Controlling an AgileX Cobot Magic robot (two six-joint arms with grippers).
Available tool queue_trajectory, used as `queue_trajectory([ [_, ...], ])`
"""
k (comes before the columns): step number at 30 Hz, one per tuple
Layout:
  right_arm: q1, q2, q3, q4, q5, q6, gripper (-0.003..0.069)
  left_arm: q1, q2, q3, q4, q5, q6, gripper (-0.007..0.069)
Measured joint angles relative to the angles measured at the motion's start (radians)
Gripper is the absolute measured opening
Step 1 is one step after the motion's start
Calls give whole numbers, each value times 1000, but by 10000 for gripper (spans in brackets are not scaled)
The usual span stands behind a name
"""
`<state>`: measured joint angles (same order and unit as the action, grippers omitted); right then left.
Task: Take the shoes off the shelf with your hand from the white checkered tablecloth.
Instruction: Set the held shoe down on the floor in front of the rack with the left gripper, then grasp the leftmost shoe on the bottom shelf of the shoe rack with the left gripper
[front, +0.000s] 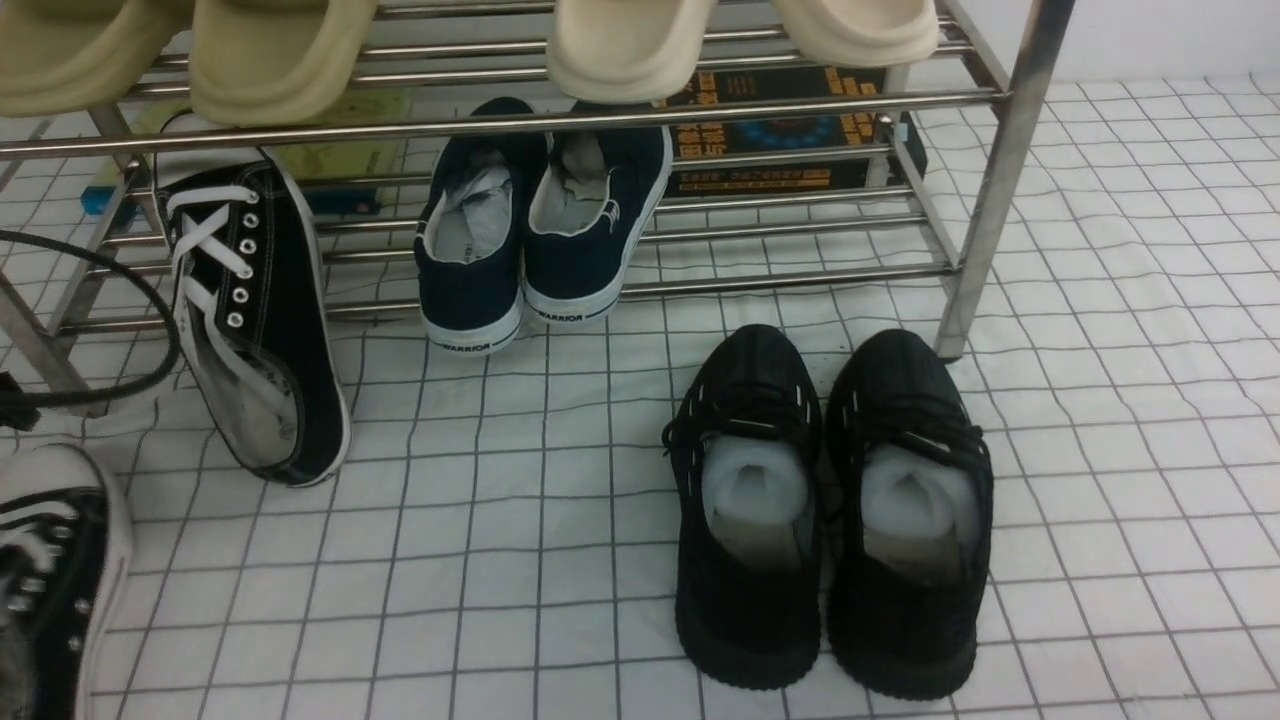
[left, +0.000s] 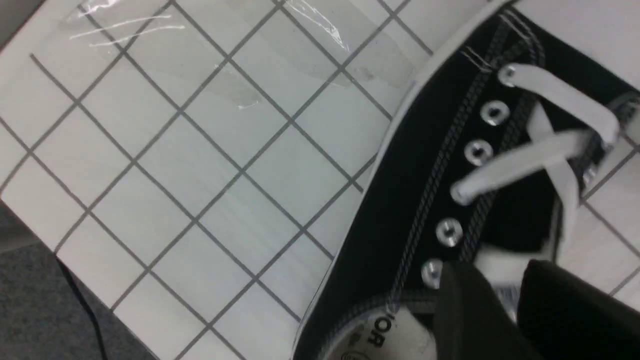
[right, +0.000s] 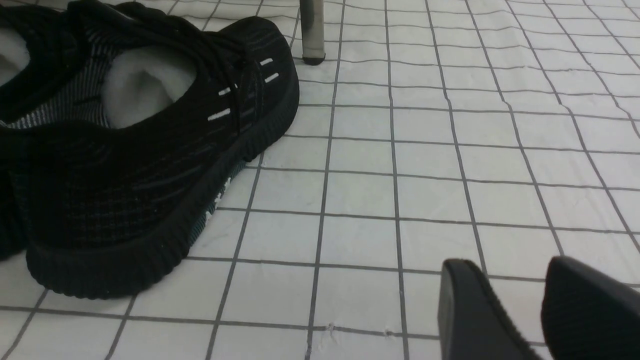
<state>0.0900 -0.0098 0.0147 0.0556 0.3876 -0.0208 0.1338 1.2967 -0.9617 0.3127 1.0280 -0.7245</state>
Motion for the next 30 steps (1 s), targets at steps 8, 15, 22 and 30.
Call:
queue_trajectory([
  [8,0,0,0,0,0,0,239,0,7,-116,-252,-68,266,342],
  [15,-1,0,0,0,0,0,239,-1,123,-119,-468,-223,486,345],
  [22,-1,0,0,0,0,0,239,-1,280,-119,-512,-428,541,345],
  [30,-1,0,0,0,0,0,239,-1,393,-119,-571,-540,554,345],
])
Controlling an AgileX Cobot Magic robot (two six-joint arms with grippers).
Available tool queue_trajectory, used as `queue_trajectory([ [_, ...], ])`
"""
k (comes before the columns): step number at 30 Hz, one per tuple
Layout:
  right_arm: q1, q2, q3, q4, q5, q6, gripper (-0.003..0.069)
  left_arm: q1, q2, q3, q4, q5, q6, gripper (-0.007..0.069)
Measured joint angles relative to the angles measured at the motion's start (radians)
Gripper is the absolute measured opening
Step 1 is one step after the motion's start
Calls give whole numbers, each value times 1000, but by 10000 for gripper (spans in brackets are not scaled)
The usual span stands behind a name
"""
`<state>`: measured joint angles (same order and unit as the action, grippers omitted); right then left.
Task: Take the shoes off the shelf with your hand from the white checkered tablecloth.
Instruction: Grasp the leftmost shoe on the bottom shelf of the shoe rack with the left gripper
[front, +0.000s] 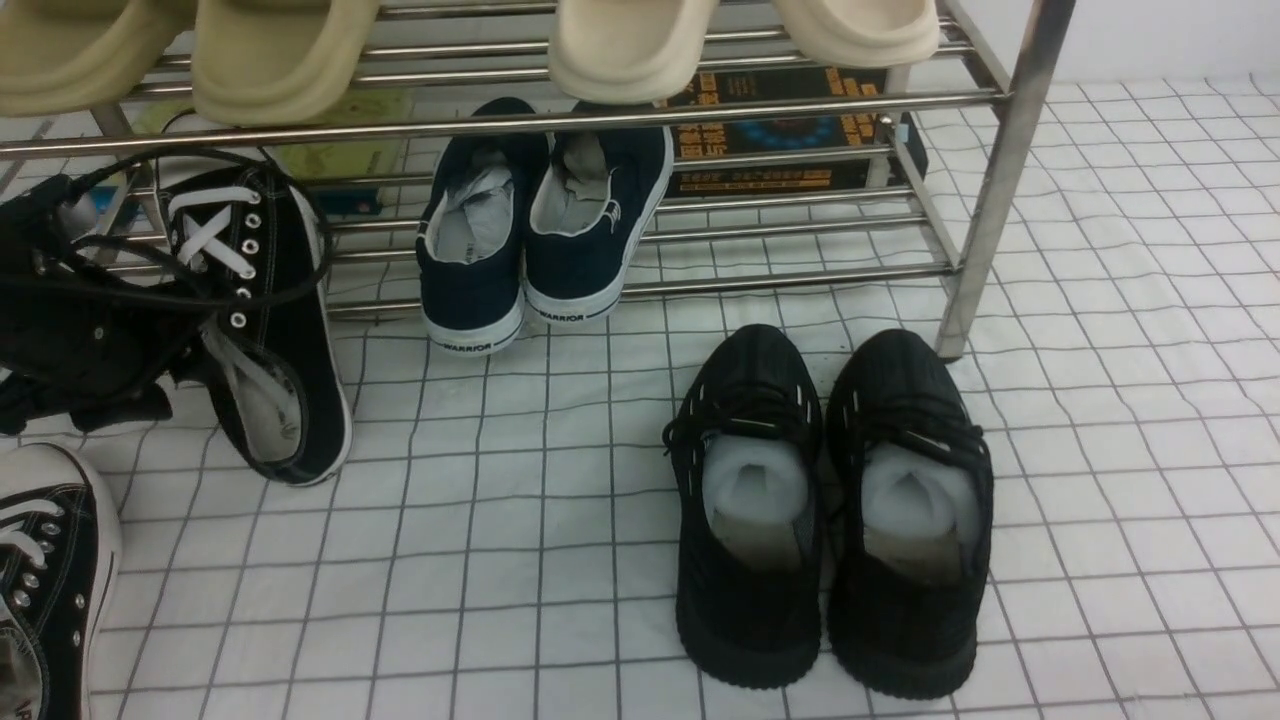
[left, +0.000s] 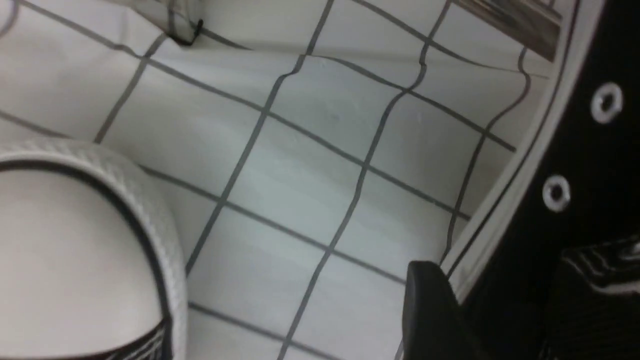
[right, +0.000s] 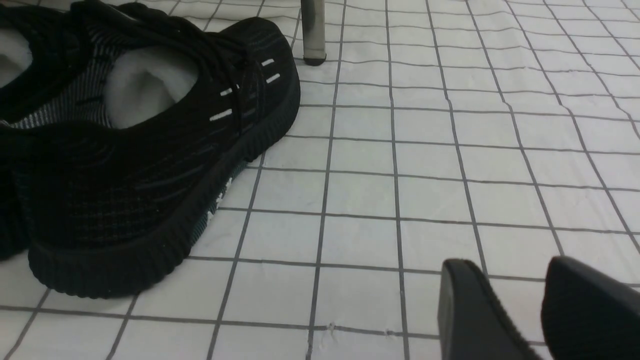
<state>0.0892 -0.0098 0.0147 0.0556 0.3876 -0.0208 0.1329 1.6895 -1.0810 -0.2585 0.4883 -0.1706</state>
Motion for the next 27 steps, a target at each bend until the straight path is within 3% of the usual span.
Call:
queue_trajectory([
  [6,0,0,0,0,0,0,239,0,16,-12,-41,14,17,345],
  [15,0,0,0,0,0,0,239,-5,-56,-57,-1,204,45,345],
  [27,0,0,0,0,0,0,239,-93,18,-59,33,95,48,345],
])
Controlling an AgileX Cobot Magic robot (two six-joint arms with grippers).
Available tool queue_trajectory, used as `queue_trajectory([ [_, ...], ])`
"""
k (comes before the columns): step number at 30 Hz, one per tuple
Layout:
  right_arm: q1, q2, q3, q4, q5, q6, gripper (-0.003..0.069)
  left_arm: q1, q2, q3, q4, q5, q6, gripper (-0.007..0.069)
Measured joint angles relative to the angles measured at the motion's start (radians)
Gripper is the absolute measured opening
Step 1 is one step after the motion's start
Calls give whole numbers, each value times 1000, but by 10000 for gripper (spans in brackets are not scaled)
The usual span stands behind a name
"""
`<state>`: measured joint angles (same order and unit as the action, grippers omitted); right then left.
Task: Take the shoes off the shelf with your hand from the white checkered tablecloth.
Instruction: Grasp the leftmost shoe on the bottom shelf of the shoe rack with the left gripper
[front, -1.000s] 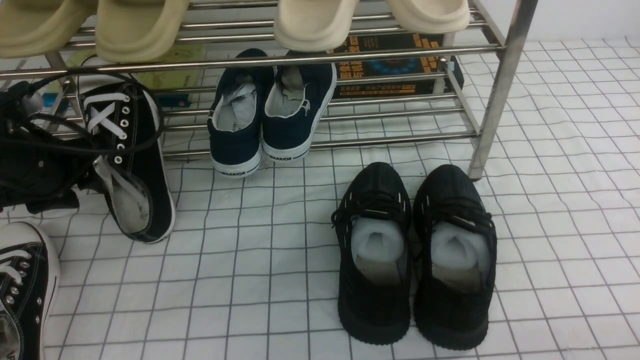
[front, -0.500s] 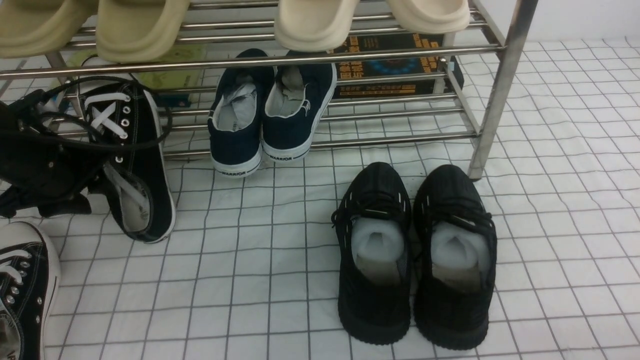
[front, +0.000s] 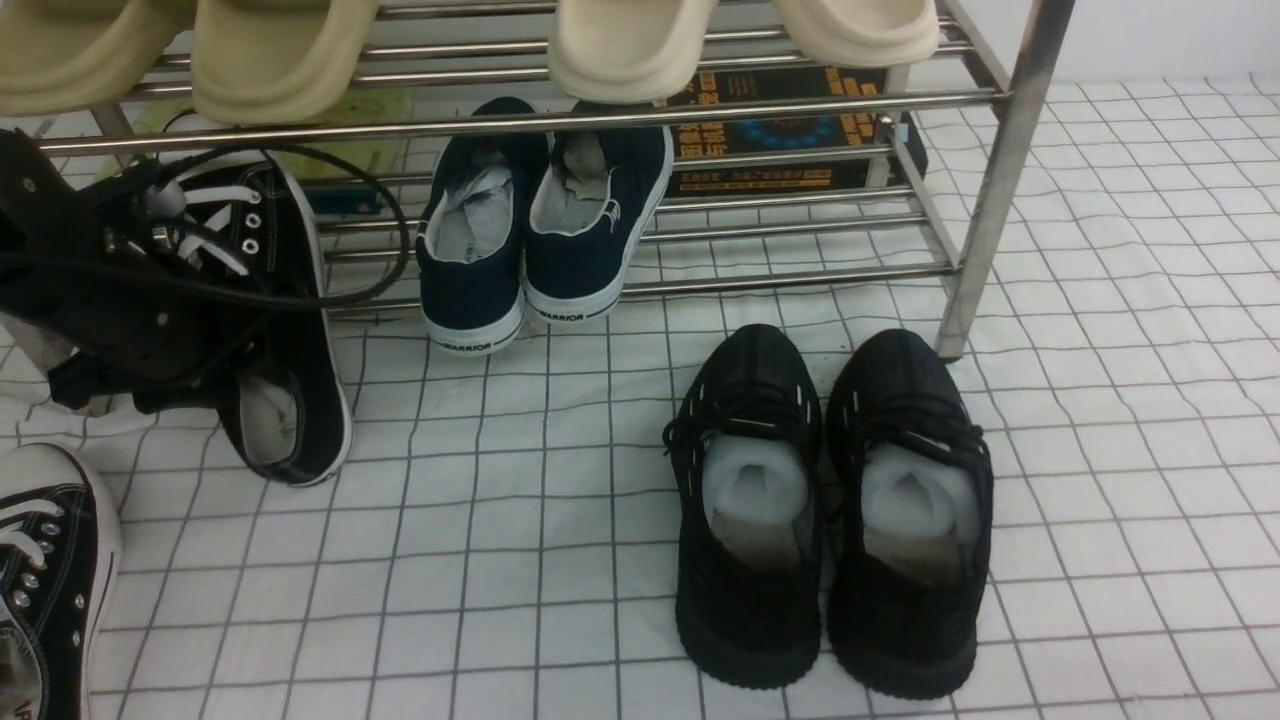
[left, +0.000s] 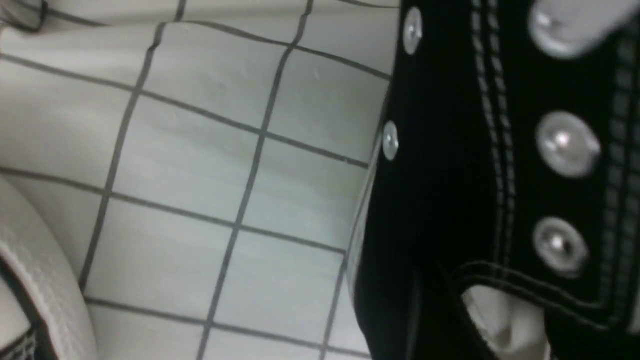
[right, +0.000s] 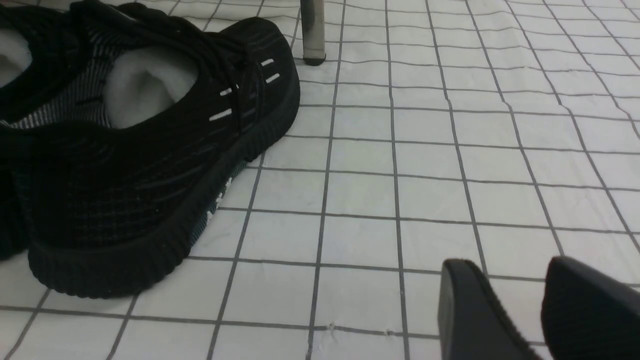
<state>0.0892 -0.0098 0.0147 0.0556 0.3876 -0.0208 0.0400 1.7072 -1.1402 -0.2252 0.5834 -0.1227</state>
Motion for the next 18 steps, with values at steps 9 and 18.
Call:
queue_trajectory([
  [9,0,0,0,0,0,0,239,-6,-1,0,153,26,-77,345],
  [18,0,0,0,0,0,0,239,-6,12,0,326,3,-262,345],
])
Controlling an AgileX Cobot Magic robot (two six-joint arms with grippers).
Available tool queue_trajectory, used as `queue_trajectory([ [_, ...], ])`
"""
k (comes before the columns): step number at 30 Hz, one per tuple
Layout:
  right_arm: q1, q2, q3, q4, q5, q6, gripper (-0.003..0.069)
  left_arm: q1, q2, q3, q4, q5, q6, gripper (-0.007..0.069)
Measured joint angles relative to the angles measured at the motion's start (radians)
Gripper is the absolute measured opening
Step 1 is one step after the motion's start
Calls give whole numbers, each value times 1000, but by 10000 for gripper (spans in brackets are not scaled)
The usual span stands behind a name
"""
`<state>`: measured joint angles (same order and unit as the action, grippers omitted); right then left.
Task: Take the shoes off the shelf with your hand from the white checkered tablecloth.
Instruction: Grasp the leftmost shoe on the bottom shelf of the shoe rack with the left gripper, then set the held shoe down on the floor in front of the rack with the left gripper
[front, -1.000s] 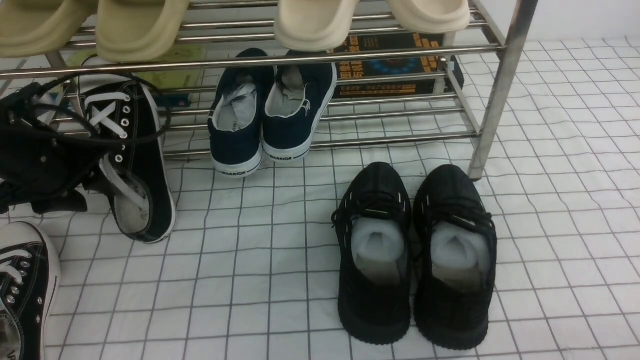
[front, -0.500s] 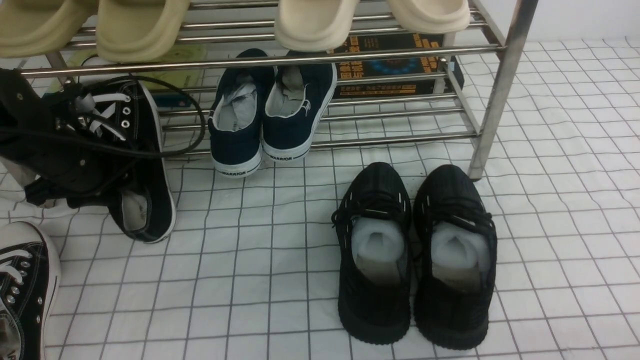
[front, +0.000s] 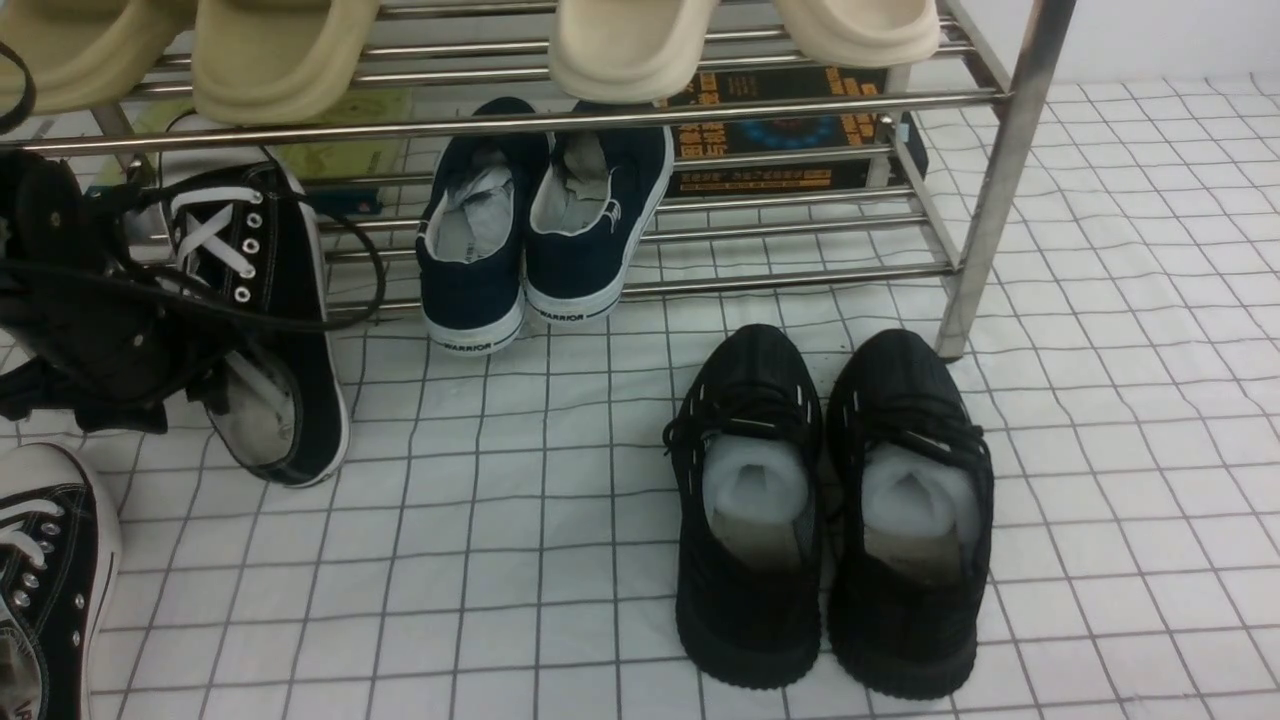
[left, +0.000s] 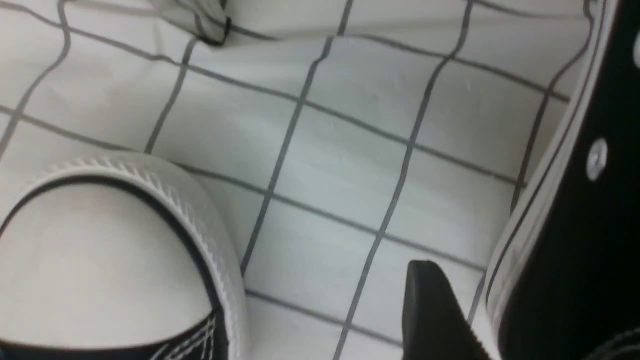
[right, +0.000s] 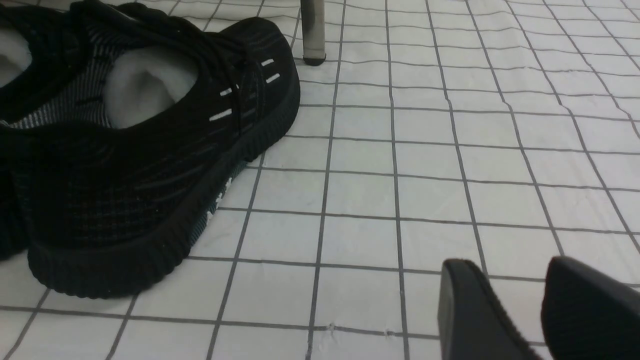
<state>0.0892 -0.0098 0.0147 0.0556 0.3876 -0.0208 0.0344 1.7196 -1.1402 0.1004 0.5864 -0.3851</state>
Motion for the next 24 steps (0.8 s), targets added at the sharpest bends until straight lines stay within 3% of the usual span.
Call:
queue_trajectory([
  [9,0,0,0,0,0,0,239,0,36,0,-23,-71,-15,318],
  [14,0,0,0,0,0,0,239,0,37,0,-37,-67,-15,71],
  [19,0,0,0,0,0,0,239,0,9,0,-38,-9,-13,22],
  [24,0,0,0,0,0,0,239,-1,-132,3,-6,187,-12,16],
])
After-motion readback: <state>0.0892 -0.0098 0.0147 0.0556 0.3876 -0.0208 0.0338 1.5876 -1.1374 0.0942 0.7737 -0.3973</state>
